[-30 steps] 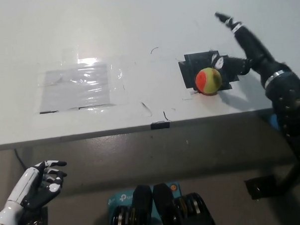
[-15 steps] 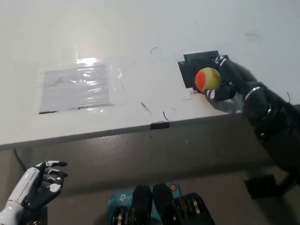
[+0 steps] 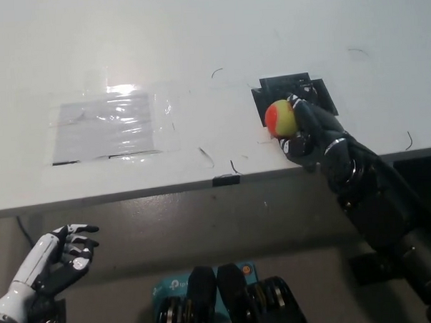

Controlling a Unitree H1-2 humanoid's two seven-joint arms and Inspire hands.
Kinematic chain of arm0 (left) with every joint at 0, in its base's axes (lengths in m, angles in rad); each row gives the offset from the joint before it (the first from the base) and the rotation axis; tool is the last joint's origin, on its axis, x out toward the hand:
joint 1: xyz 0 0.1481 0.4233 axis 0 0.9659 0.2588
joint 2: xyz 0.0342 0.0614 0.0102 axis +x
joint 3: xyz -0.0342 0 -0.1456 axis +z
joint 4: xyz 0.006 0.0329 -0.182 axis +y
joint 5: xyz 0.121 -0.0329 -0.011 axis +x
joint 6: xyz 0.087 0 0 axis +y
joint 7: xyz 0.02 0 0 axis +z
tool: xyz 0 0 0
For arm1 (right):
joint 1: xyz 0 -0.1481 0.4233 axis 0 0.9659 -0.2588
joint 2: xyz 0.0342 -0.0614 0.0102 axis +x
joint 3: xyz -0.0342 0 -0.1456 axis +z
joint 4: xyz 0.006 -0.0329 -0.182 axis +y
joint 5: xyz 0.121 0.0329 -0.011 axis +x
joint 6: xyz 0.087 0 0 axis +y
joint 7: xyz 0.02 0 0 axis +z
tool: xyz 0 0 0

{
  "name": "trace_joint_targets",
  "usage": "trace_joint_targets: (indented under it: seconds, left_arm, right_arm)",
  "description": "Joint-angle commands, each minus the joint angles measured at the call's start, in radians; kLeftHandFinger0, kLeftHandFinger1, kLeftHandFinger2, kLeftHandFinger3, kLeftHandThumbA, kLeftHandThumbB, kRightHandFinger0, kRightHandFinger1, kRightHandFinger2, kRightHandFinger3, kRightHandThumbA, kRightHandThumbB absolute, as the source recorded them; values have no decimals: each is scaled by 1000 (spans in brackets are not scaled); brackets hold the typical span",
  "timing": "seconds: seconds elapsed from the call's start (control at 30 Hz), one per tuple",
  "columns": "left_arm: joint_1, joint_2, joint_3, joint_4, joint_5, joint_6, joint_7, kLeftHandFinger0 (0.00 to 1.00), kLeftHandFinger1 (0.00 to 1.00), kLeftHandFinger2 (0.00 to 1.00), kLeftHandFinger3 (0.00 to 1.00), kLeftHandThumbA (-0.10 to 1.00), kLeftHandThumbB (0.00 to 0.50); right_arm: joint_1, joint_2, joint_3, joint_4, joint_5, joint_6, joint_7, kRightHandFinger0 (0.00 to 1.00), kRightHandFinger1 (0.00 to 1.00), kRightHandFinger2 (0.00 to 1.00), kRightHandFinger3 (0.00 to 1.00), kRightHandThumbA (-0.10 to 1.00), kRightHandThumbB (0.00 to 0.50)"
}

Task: The robot uses right hand to squeeze a small tennis ball placed on the black area of the table

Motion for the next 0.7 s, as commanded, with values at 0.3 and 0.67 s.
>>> trace_joint_targets:
  seconds: [0.3,0.67]
  left_arm:
    - [-34,12,3,-13,4,-17,-12,369,475,592,698,458,73]
    - [-3,11,12,-29,6,-19,-8,392,503,628,708,406,39]
  right_arm:
    - [13,-13,2,118,-122,-354,-398,0,209,566,231,-100,116]
    - [51,-87,-61,72,-94,-539,-476,0,116,435,319,-100,250]
